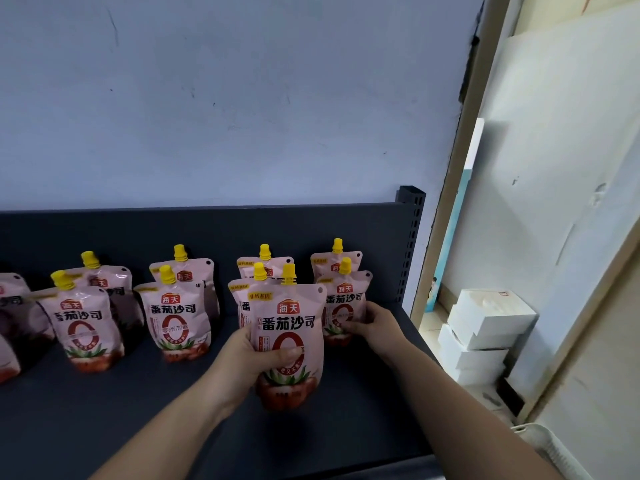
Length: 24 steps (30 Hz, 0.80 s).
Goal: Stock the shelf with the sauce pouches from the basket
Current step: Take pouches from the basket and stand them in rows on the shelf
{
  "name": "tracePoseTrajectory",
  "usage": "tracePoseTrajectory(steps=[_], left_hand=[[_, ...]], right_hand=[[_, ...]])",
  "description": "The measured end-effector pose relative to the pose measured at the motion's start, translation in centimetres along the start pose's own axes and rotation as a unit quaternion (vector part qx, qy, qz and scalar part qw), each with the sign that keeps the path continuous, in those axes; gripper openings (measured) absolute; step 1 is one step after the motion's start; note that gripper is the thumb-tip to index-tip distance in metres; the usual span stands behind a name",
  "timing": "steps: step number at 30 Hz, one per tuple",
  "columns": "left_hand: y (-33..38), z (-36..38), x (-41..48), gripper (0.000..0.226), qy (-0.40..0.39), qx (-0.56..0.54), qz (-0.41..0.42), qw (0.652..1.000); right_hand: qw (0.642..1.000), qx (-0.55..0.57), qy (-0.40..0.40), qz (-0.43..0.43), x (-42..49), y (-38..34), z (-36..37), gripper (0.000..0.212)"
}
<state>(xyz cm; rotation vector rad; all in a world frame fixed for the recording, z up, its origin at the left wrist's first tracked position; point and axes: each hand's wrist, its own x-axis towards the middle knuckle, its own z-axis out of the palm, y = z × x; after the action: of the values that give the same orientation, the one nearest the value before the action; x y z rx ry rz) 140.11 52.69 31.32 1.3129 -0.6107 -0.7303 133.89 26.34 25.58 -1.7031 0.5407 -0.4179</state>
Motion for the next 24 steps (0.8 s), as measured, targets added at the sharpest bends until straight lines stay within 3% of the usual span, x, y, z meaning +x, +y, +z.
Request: tracePoseTrajectory(steps=[5,13,16,18,19,21,24], left_hand=[[-0.6,-0.9,-1.0,0.039,-0.002,-0.019,0.001,1.0],[-1.7,-1.1,-1.9,0.047,0.024,-0.022,-0.01,0.999],[-1.7,-0.9,-2.1,0.039,0.008,-0.026,-0.013,1.0],[-1.6,-0.8,-2.2,0.038,-0.002,-0.028,-0.022,0.999],[-1.5,-0.8,-2.2,0.038,-0.008,-0.026,-0.022,0.999],[-1.3,-0.6,-1.9,0.039,-0.024,-0.027,-0.014,0.999],[-1.2,-0.1,-1.2,0.04,-0.046,-0.023,-0.001,0.999]], right_hand=[[1.0,0.016,0.019,0.007,0.2,0.5,0.5,0.034],[0.996,0.06,0.031,0.059,-1.3,0.4,-1.6,0.057],[0.982,0.099,0.157,0.047,-3.5,-0.9,-1.7,0.03],[0.952,0.186,0.243,0.001,-5.2,-2.7,-1.0,0.013],[0.943,0.235,0.236,-0.024,-6.1,-3.9,-0.3,0.016],[0.949,0.286,0.118,-0.058,-8.2,-6.5,1.5,0.029],[0.973,0.217,-0.061,-0.052,-10.9,-9.2,4.7,0.025]])
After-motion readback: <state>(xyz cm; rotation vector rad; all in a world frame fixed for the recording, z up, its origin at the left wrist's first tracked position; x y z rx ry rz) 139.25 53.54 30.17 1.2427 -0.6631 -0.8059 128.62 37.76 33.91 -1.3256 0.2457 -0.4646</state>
